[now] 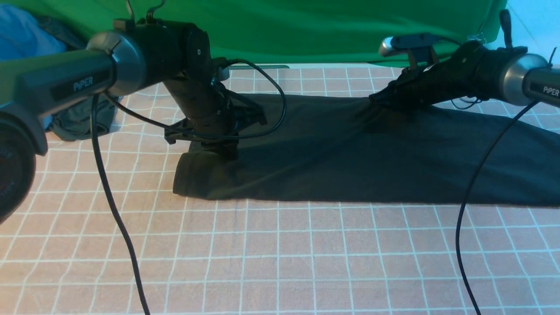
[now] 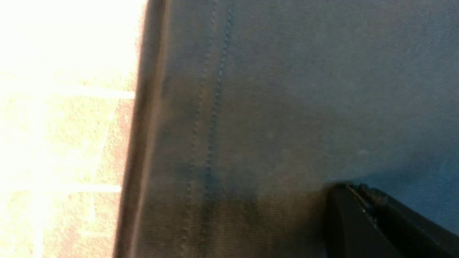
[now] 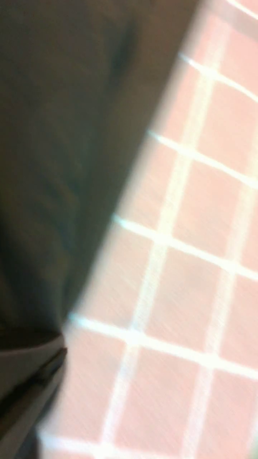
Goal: Fold a long-sleeved shirt over a pink coffee tablecloth.
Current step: 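Fold the black garment in half by bringing its near edge over to the far edge, then pull the folded dark garment lengthwise by its ends to straighten it flat on the table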
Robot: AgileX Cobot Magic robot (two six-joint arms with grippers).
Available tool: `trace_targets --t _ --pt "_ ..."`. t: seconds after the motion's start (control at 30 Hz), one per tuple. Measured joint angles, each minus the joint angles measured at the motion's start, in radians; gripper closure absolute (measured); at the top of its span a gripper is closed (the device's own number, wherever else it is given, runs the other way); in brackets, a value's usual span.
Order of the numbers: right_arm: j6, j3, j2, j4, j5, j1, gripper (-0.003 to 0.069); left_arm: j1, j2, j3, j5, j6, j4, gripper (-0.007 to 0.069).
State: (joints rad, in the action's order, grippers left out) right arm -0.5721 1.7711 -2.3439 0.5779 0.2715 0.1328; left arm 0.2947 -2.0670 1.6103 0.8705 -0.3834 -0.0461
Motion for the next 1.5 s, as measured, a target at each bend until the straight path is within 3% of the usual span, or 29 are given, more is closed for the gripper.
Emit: trace_targets --t 0.13,0.3,0.4,0.53,0.7,0.9,1.07,1.17,1.3,1.5 --pt "0.004 0.021 -0.002 -0.001 -0.009 -0.030 0.0602 0.000 0.000 0.007 0.001 -0.046 0.066 0.0611" --pt "0.004 0.078 0.056 -0.035 0.193 -0.086 0.0589 -0.023 0.000 0.076 0.048 -0.114 0.132 0.0611" --pt "0.004 0.113 0.167 -0.059 0.393 -0.121 0.0590 -0.084 0.000 0.164 0.063 -0.129 0.078 0.0611" --pt "0.014 0.128 0.337 -0.092 0.639 -0.177 0.0590 -0.184 -0.016 0.280 0.031 -0.088 -0.088 0.0610" --pt "0.018 0.129 0.425 -0.106 0.763 -0.192 0.0590 -0.228 -0.080 0.359 -0.028 0.009 -0.171 0.0592" --pt "0.017 0.129 0.439 -0.108 0.819 -0.191 0.0589 -0.226 -0.192 0.385 -0.088 0.092 -0.179 0.0444" --pt "0.006 0.128 0.439 -0.111 0.834 -0.191 0.0589 -0.226 -0.256 0.385 -0.171 0.115 -0.171 0.0244" --pt "-0.002 0.128 0.439 -0.111 0.835 -0.191 0.0589 -0.226 -0.264 0.386 -0.189 0.119 -0.178 0.0193" --pt "-0.004 0.128 0.439 -0.111 0.829 -0.191 0.0589 -0.226 -0.278 0.387 -0.188 0.139 -0.218 0.0214" --pt "-0.004 0.128 0.439 -0.111 0.815 -0.191 0.0589 -0.226 -0.302 0.387 -0.173 0.180 -0.255 0.0480"
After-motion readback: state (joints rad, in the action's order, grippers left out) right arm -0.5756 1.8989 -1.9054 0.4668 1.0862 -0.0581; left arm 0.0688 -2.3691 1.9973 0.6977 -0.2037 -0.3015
